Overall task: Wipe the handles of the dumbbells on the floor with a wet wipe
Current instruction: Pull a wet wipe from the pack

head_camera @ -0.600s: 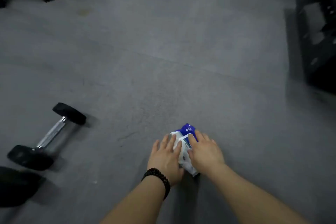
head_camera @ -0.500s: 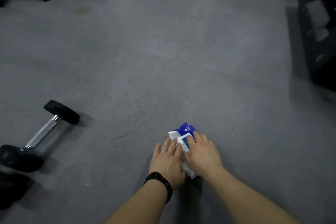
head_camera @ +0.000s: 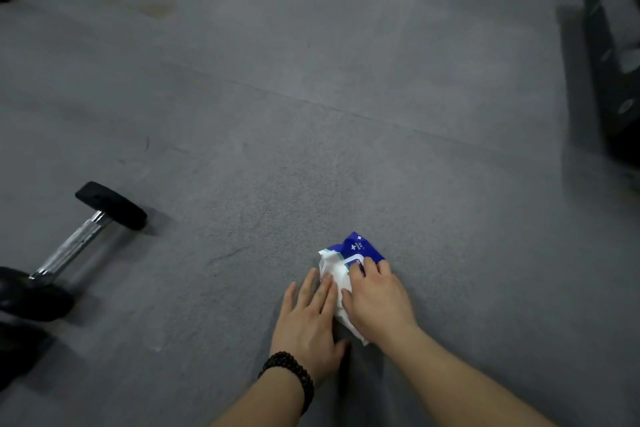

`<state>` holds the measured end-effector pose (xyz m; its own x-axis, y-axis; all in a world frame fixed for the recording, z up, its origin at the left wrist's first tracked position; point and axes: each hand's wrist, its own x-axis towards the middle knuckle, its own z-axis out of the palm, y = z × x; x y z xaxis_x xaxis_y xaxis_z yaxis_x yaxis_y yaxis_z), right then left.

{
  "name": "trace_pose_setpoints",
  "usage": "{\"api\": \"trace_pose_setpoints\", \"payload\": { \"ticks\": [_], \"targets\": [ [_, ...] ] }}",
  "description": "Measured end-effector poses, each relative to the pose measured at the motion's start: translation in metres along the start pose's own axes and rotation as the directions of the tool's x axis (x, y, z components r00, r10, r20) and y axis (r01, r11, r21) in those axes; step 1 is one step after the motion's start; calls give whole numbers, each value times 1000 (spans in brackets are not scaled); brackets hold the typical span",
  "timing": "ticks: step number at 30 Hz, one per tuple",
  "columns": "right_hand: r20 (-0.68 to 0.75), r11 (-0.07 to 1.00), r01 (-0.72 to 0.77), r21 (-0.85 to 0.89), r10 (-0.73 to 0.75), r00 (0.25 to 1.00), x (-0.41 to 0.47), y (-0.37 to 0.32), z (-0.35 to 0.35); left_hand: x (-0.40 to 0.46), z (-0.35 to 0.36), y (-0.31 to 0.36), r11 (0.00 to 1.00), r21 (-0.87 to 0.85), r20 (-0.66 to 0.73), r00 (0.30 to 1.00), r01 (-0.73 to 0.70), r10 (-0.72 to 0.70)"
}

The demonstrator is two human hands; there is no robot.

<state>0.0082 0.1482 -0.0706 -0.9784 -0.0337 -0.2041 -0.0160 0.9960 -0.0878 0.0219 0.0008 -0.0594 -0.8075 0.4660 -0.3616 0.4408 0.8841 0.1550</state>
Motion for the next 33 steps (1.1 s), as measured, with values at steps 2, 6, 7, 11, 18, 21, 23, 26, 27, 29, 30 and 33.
{"api": "trace_pose_setpoints", "payload": {
  "ticks": [2,6,7,11,18,21,23,26,27,29,30,33],
  "targets": [
    [6,997,-44,69,44,999,2,6,-7,2,3,0,1000,5,7,1000,7,-7],
    [-111,921,-279,273,319,941,3,34,-18,2,3,3,999,12,34,999,36,-36],
    [-139,916,-292,276,338,931,2,42,-16,2,2,4,999,16,41,998,40,-41],
    [-48,936,-325,134,334,941,3,54,-6,2,2,6,998,31,51,997,53,-54],
    [-173,984,-149,94,164,971,-1,43,-13,3,-1,10,1000,21,43,999,16,-17],
    [-106,984,26,177,-7,994,-2,32,-12,2,-1,12,1000,29,27,1000,-6,5],
    [-11,973,1,231,2,1000,0,27,-7,0,0,14,1000,29,25,1000,-12,11],
    [-2,915,-154,374,167,986,3,30,10,-2,1,18,1000,15,30,1000,-7,7],
    [11,890,-210,404,225,974,5,31,14,-2,1,19,1000,15,34,999,-7,7],
    [-14,897,-237,374,260,965,7,35,19,0,3,21,1000,-1,36,999,-10,10],
    [-34,902,-239,360,268,963,7,33,19,-1,4,21,1000,-12,34,999,-5,5],
    [-83,930,-201,309,237,968,8,29,16,0,5,21,1000,-23,43,999,6,-5]
  ]
}}
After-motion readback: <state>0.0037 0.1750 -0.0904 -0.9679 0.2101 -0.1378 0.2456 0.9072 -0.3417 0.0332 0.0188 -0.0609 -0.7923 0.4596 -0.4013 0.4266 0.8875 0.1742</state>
